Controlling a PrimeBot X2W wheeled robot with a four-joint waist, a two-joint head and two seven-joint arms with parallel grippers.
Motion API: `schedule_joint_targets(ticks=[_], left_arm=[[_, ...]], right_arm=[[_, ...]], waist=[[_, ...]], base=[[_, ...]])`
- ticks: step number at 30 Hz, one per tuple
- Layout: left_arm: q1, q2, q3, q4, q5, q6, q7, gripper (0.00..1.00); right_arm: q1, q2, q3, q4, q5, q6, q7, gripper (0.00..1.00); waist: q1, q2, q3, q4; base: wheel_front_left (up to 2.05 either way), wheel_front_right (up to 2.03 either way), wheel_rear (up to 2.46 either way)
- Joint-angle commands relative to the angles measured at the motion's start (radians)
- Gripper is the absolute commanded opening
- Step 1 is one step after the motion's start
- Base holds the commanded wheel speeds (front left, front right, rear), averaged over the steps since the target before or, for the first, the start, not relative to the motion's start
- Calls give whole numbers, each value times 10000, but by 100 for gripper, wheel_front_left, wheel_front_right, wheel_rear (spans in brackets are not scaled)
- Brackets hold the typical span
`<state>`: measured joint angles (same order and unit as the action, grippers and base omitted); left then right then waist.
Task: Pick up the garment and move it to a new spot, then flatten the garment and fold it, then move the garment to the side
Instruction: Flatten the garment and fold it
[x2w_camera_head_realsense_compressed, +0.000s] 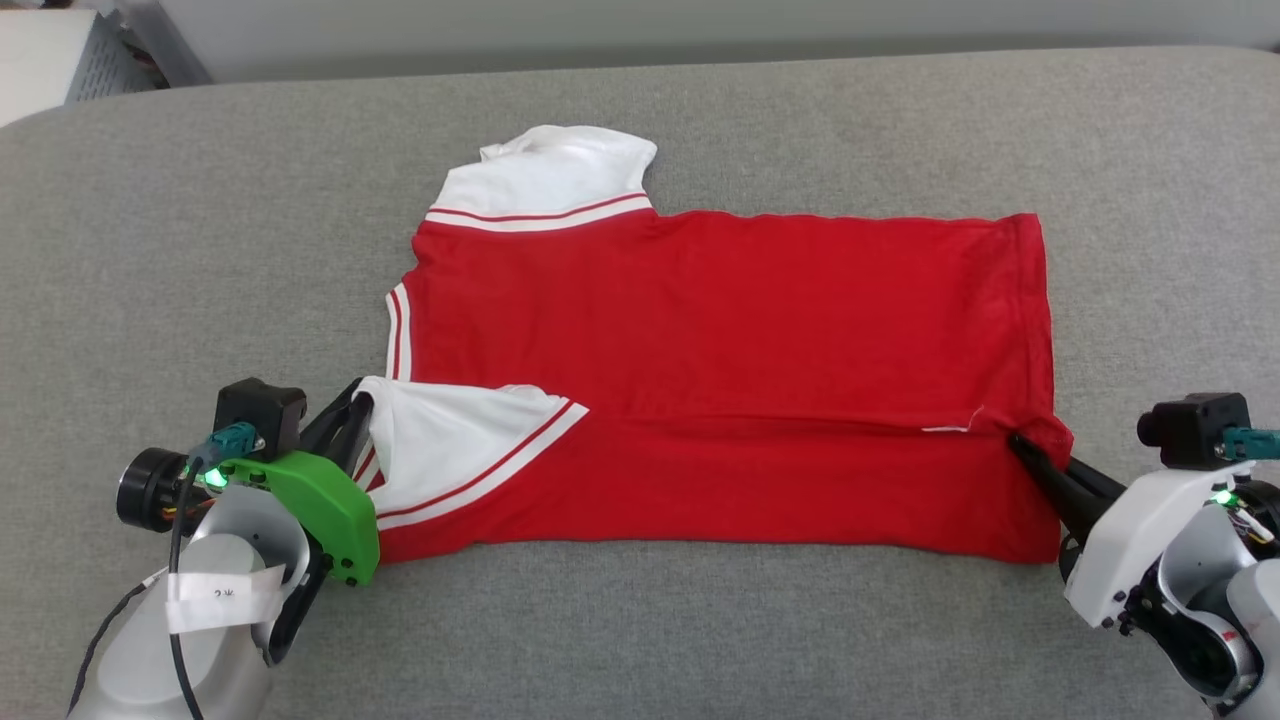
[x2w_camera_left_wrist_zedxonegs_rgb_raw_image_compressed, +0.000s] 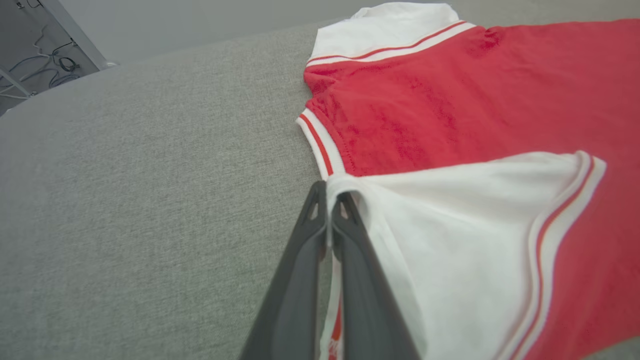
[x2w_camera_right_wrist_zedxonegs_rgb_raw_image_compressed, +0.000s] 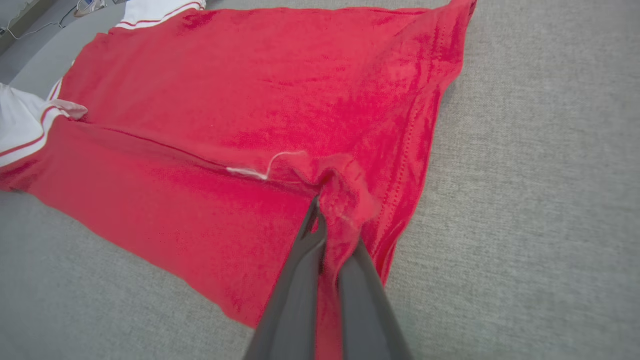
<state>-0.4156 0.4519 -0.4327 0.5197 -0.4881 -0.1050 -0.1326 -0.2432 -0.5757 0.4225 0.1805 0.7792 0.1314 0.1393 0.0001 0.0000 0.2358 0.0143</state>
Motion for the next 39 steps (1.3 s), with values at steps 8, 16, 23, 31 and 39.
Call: schedule_joint_targets(ticks=[8,16,23,31,39], left_arm=[[-1002,-174,-711,2260,-185,-233,-332,0],[-1246,-339,-1624,3052,-813,-254,-875,43],[-1583,68,-2238,2953,-1368,-255,-979,100],[-2176,1082,-3291,1656,-2411,-256,579,100],[-2793,2186,-4728,-372,-4252,-256,4338,100]], right_arm=[[-1044,401,629,1392,-241,-7,-4,0],[-1076,555,836,1927,104,-7,-493,60],[-631,401,453,1528,215,-7,-972,100],[220,279,-119,859,-89,-7,-992,100],[648,476,-640,309,-480,-7,-622,100]], waist=[[-1,0,587,-170],[-1,0,231,-64],[-1,0,-400,197],[-1,0,-1136,494],[-1,0,-1374,581]], base=[[0,0,0],[0,0,0],[0,0,0],[0,0,0],[0,0,0]])
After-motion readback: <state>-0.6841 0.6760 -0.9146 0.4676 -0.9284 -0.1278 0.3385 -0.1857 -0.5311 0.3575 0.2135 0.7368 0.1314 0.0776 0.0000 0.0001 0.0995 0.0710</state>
